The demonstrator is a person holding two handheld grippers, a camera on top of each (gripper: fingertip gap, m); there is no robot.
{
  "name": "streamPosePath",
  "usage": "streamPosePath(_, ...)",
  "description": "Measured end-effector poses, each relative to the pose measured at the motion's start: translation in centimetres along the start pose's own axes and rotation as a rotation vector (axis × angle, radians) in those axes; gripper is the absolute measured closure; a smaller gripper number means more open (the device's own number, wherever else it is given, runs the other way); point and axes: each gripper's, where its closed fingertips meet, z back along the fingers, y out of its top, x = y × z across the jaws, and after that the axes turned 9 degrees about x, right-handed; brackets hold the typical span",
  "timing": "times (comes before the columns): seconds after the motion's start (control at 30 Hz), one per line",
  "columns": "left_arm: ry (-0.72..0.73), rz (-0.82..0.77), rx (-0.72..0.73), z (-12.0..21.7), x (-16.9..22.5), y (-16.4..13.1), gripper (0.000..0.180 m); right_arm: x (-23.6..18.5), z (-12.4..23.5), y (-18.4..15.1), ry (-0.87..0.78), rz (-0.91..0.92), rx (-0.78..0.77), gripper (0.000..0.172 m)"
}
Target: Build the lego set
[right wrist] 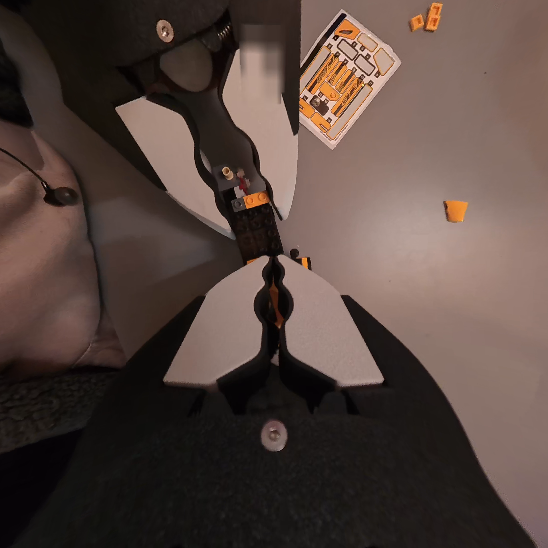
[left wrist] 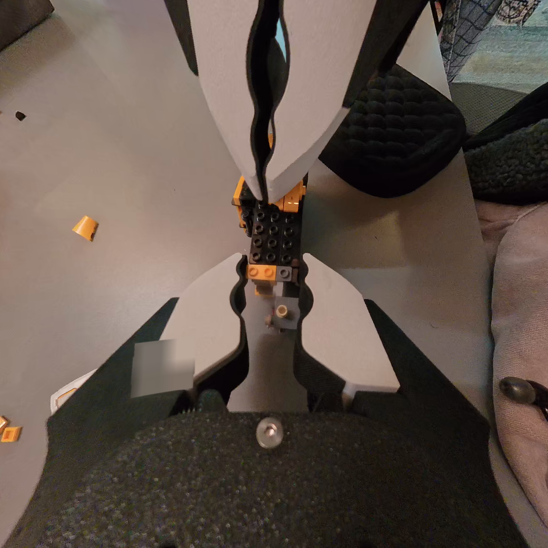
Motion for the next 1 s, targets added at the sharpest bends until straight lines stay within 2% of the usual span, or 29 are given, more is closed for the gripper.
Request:
streamPosePath(0.1,0.005,-0.007,-0.003,0.0,0.0,0.0,0.148,-0.1,-0.5,0.2,-0.018,0.018,0.003,0.172)
streamPosePath(0.4,0.003,0.001,-0.001,0.0,-0.1,0.1,0.149,1.6,1.2,-0.7,-0.098,-0.029,0.054,0.172)
streamPosePath(0.5,0.005,-0.005,-0.001,0.0,-0.1,0.1,0.148,0.9,1.4,0.4,-0.062,-0.068,0.131,0.172)
streamPosePath(0.73,0.007,-0.007,-0.001,-0.1,-0.1,0.1,0.149,0.4,0.3,-0.1,-0.027,-0.035,0.083,0.172)
streamPosePath(0.9,0.004,0.000,-0.001,-0.1,-0.2,0.1,0.148,1.2,0.1,0.1,-0.074,-0.001,0.074,0.172)
streamPosePath(1.0,0.021,-0.012,-0.006,0.0,-0.4,0.0,0.148,0.2,0.1,0.5,-0.018,-0.023,0.098,0.172)
